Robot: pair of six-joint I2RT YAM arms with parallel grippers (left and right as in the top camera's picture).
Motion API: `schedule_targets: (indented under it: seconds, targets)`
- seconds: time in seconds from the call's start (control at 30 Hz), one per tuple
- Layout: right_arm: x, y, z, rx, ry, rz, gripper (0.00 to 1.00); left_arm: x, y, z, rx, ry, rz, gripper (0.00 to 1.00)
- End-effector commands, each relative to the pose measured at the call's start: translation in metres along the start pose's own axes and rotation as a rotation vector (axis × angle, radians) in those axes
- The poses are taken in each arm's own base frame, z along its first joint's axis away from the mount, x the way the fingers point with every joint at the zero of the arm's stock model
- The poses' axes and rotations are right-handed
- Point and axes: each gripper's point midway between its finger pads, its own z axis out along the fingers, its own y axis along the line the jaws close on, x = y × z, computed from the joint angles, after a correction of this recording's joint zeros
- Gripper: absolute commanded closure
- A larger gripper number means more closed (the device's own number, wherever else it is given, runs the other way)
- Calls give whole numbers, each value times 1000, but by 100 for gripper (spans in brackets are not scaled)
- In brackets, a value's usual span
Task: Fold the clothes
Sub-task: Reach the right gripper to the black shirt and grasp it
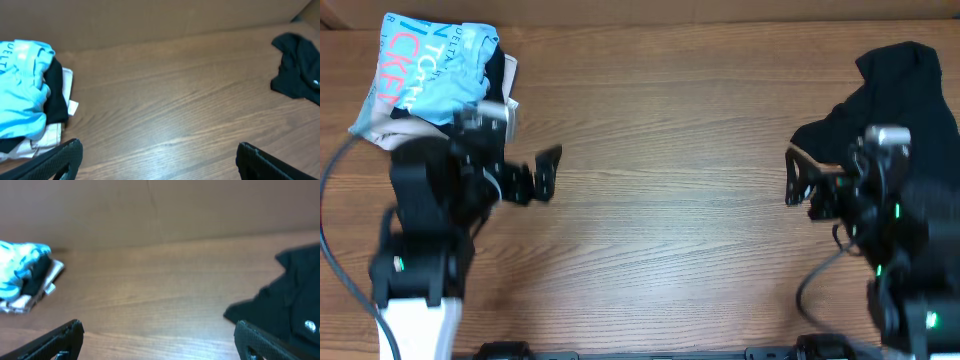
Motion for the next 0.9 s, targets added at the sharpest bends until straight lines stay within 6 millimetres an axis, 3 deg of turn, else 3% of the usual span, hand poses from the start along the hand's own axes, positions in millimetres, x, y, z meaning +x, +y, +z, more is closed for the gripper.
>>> schedule_targets:
  seconds: [0.0,0.13,0.23,0.37,0.57,0.7,0.87]
  targets:
    - [-20,1,15,8,69,6,0,-29,-1,5,21,22,27,0]
    - [-33,-4,44,33,143,23,0,-39,5,21,26,79,5,0]
    - [-35,-10,69,45,151,24,0,-36,12,33,12,105,-2,0]
    - [-29,-43,102,154,175,48,0,-27,21,48,-10,150,-10,0]
    - [13,-116,148,355,297,161,2,-18,26,63,-7,190,-25,0]
    - [46,-143,178,411,377,193,10,-20,28,66,-7,183,-22,0]
    - [85,-159,211,432,460,199,15,-23,28,67,-9,168,-16,0]
